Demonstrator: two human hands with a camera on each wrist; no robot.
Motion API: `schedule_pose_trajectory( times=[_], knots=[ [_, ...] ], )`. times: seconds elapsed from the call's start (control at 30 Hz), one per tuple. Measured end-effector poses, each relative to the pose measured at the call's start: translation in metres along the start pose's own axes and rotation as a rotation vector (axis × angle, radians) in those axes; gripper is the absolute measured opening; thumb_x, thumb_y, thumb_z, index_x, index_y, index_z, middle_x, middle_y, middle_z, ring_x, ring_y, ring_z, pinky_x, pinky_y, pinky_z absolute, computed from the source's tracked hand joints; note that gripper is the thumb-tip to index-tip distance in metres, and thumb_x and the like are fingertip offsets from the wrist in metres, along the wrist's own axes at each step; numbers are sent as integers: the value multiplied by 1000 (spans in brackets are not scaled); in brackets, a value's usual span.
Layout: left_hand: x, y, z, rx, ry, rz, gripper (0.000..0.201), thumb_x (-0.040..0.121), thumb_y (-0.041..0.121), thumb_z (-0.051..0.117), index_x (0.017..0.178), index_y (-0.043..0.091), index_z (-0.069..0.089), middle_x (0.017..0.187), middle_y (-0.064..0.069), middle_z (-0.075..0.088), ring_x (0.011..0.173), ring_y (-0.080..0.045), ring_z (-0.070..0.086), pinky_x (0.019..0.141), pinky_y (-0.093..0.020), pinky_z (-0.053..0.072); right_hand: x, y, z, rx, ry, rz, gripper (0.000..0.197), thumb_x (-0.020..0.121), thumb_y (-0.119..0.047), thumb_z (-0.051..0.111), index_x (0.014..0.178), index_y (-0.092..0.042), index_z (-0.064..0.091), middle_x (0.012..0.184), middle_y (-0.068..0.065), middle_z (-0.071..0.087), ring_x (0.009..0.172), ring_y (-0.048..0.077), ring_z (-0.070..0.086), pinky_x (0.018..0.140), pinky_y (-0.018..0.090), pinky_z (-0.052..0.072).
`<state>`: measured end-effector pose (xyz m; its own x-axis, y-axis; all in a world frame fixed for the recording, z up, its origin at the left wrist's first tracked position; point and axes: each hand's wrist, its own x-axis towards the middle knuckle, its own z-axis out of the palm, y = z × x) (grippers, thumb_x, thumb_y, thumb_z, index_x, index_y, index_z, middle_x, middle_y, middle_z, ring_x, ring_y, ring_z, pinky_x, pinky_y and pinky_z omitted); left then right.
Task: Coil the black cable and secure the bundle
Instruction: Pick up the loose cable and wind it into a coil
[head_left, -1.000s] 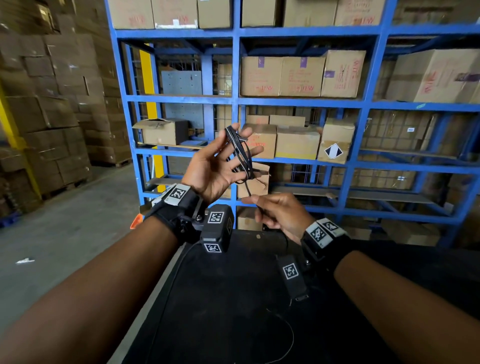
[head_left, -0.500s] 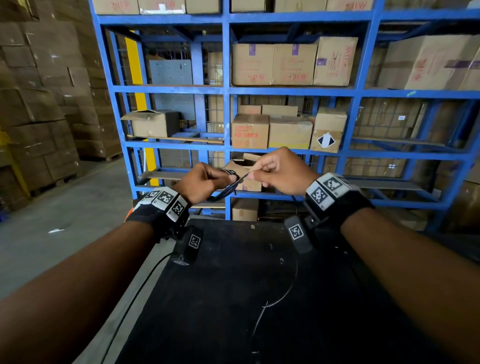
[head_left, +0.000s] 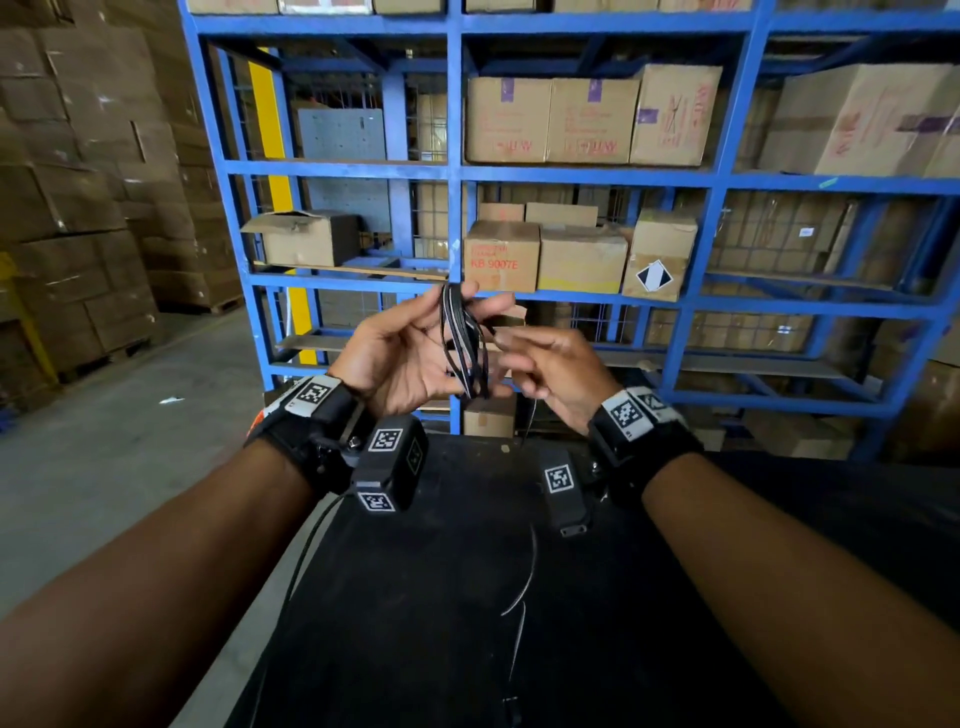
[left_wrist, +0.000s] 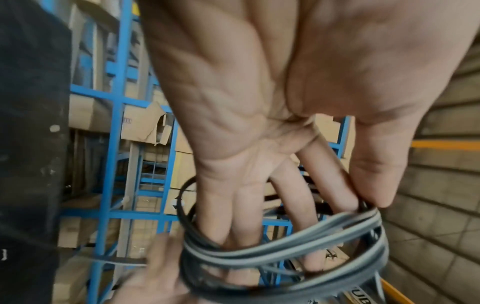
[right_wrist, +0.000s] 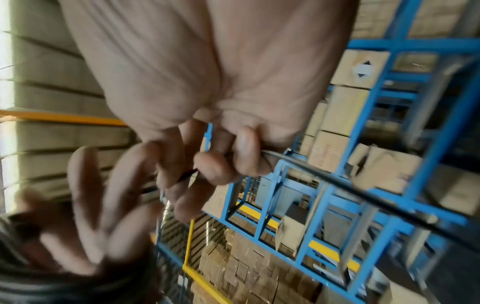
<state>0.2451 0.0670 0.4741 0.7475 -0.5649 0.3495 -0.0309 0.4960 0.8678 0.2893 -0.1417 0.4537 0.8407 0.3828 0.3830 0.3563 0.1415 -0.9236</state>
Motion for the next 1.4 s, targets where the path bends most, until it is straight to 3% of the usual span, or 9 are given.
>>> schedule_pose_trajectory(
  times=[0.1, 0.37, 0.53, 0.63, 0.77, 0.87, 1.0, 1.13, 1.4],
  knots=[
    [2, 9, -1, -87, 36, 96, 38, 107, 36, 41, 127, 17, 67, 144, -10, 66, 138, -49, 54, 108, -82, 34, -15, 22, -3, 32, -42, 81, 20, 99, -17, 61, 106, -16, 79, 72, 13, 69, 49, 12, 38, 43, 22, 23],
    [14, 11, -3, 110, 505, 227, 34, 108, 33, 46, 116, 21, 77, 137, 1, 72, 141, -41, 54, 105, -64, 43, -33, 21, 20, -180, -162, 169, 26, 101, -16, 59, 111, 3, 74, 67, 10, 72, 44, 14, 42, 41, 21, 26],
    [10, 11, -7, 587, 629, 72, 27, 101, 30, 64, 113, 14, 82, 111, -13, 80, 102, -32, 69, 85, -47, 55, -23, -21, 10, -441, -107, 6, 20, 94, -17, 68, 96, 0, 79, 70, 25, 70, 50, 21, 50, 45, 15, 35],
    [1, 8, -9, 774, 577, -55, 24, 97, 33, 70, 103, 15, 85, 101, -5, 83, 95, -33, 69, 81, -47, 55, -12, -44, -4, -626, -79, -118, 18, 89, -19, 75, 90, -1, 80, 62, 12, 69, 45, 2, 55, 57, 5, 44],
    [-5, 8, 6, 797, 448, -242, 25, 99, 29, 68, 99, 9, 84, 85, -9, 79, 68, -22, 64, 70, -34, 44, -2, -61, -9, -661, -114, -168, 10, 83, -17, 82, 87, -8, 82, 59, 3, 74, 51, 9, 59, 59, 19, 50],
    [-11, 12, 16, 663, 304, -330, 35, 99, 29, 63, 119, 4, 77, 115, -17, 78, 96, -37, 71, 92, -48, 53, 2, -63, -13, -577, -145, -203, 12, 81, -12, 83, 88, -3, 80, 60, -4, 75, 51, 9, 59, 56, 16, 50],
    [-16, 13, 20, 441, 140, -367, 44, 102, 30, 49, 132, 3, 67, 142, -18, 66, 131, -49, 60, 110, -72, 42, -7, -49, -16, -312, -124, -194, 22, 84, -9, 78, 101, 6, 76, 78, 33, 70, 49, 16, 48, 46, 16, 38],
    [-14, 9, 25, 171, -43, -216, 46, 105, 36, 37, 129, 16, 71, 147, -9, 64, 137, -48, 56, 109, -74, 41, -14, -17, -11, -9, -19, -87, 14, 84, -20, 78, 96, -15, 81, 71, 7, 70, 46, 9, 43, 41, 17, 30],
    [7, 14, 33, 68, 338, 139, 36, 107, 34, 44, 127, 18, 70, 146, -8, 65, 135, -41, 60, 110, -70, 42, -46, 31, 16, -57, -10, 100, 25, 96, -20, 67, 112, -4, 77, 84, 37, 68, 46, 14, 40, 41, 18, 27]
  ],
)
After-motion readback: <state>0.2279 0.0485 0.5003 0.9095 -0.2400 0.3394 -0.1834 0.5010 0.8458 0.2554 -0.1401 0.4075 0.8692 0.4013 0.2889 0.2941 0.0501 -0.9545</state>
